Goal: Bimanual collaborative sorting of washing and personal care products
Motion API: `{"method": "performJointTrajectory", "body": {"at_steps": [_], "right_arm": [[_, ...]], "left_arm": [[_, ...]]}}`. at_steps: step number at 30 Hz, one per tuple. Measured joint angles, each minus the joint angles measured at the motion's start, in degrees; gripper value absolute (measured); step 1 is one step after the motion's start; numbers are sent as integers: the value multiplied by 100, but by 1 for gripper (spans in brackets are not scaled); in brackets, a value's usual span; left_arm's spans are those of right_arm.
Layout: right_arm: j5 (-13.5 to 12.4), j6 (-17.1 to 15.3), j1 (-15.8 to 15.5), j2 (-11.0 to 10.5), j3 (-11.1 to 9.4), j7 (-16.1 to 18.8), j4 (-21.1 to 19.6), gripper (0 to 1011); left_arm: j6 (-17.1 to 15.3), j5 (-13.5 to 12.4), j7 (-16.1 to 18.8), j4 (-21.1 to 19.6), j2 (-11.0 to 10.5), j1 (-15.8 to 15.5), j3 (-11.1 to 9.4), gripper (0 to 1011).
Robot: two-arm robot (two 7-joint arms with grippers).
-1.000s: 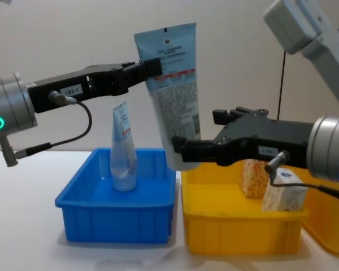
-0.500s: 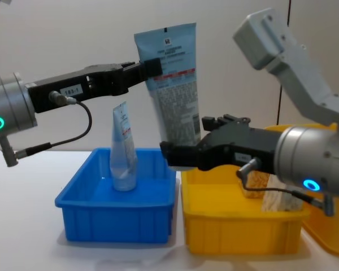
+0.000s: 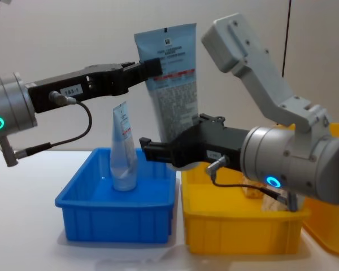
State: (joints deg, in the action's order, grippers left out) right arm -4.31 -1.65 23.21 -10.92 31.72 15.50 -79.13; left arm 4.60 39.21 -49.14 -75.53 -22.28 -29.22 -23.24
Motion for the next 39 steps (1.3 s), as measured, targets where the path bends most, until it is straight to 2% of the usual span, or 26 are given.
{"method": "performJointTrajectory", "body": {"at_steps": [9, 10, 13, 14, 24, 31, 32, 37, 38, 39], "right_arm": [[41, 64, 93, 123, 35, -1, 167, 700], [45, 71, 102, 133, 39, -1, 184, 645], [47, 83, 116, 150, 44, 0, 207, 629], [49, 88, 122, 161, 46, 0, 222, 552], [60, 109, 153, 201, 54, 0, 277, 437], [68, 110, 159, 214, 60, 5, 291, 393], [69, 110, 158, 214, 57, 7, 291, 384], [69, 103, 131, 198, 10, 10, 261, 353], [69, 99, 124, 193, -1, 8, 254, 349], [69, 97, 116, 188, -12, 4, 243, 344]], "left_arm": [[0, 0, 0, 0, 0, 0, 1, 65], [0, 0, 1, 0, 0, 0, 0, 64], [0, 0, 3, 0, 0, 0, 0, 65], [0, 0, 5, 0, 0, 0, 0, 65], [0, 0, 7, 0, -1, 0, 0, 71], [0, 1, 2, 0, 4, 0, -2, 271], [0, 1, 1, 0, 4, 0, -2, 271], [0, 1, -1, 0, 3, 0, -2, 469], [0, 1, -2, 0, 4, 0, -2, 469], [0, 1, -2, 0, 2, 0, -2, 528]]}}
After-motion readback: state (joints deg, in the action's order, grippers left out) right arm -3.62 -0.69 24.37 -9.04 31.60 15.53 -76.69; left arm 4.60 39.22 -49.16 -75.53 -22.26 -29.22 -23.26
